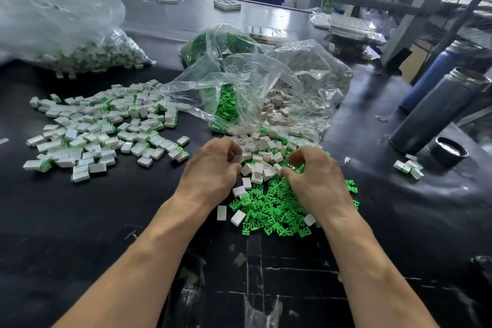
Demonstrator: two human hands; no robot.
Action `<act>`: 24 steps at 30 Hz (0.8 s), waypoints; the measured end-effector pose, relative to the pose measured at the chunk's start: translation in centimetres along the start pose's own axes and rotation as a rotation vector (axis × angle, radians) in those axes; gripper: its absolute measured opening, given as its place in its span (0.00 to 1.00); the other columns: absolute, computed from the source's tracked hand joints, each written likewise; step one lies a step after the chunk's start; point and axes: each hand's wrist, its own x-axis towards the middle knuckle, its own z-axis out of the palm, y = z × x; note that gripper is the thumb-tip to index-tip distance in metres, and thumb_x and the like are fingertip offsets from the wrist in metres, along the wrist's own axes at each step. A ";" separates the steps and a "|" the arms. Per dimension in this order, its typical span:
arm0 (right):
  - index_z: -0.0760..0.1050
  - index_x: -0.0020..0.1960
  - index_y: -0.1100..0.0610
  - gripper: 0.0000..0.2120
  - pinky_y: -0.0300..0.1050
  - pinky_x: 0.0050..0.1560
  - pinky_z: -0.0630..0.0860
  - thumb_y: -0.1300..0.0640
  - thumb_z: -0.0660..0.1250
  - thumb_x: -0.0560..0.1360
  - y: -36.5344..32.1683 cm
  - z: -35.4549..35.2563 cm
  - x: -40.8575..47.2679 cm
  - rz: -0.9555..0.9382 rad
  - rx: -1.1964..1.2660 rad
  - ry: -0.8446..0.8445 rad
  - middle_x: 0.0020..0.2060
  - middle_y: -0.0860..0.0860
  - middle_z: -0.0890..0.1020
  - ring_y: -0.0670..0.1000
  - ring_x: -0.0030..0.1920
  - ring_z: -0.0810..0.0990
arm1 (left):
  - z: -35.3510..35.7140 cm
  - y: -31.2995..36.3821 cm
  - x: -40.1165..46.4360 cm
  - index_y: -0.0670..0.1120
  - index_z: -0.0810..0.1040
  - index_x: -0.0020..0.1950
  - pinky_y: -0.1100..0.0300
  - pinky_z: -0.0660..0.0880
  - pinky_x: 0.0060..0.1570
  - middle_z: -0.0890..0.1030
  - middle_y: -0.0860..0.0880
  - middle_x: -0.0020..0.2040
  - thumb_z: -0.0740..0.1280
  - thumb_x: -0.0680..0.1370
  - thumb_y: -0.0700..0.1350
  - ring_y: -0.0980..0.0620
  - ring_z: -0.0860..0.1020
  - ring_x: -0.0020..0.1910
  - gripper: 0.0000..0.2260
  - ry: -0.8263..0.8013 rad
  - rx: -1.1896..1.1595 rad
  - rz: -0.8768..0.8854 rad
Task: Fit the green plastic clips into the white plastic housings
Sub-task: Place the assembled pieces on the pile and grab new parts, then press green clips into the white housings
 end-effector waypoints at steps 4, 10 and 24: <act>0.81 0.55 0.52 0.08 0.41 0.50 0.73 0.52 0.75 0.77 -0.4 -0.2 -0.2 -0.085 0.115 0.097 0.44 0.44 0.82 0.47 0.46 0.80 | -0.1 0.6 -0.1 0.55 0.80 0.54 0.74 0.71 0.35 0.80 0.58 0.44 0.72 0.79 0.44 0.64 0.78 0.39 0.07 -0.010 -0.178 0.023; 0.84 0.50 0.50 0.05 0.32 0.42 0.72 0.50 0.71 0.80 -0.5 -0.1 -0.3 -0.157 0.253 0.123 0.41 0.43 0.84 0.40 0.42 0.80 | -0.3 1.5 -0.3 0.51 0.83 0.57 0.69 0.74 0.36 0.82 0.51 0.44 0.71 0.80 0.41 0.62 0.77 0.37 0.08 -0.076 -0.542 0.013; 0.85 0.58 0.45 0.11 0.30 0.37 0.72 0.59 0.69 0.81 0.0 1.1 -0.7 -0.115 0.685 0.001 0.40 0.36 0.84 0.38 0.37 0.79 | 0.9 2.8 -0.7 0.41 0.81 0.49 0.59 0.78 0.40 0.83 0.49 0.39 0.74 0.75 0.34 0.58 0.79 0.36 0.06 -0.135 -0.664 -0.020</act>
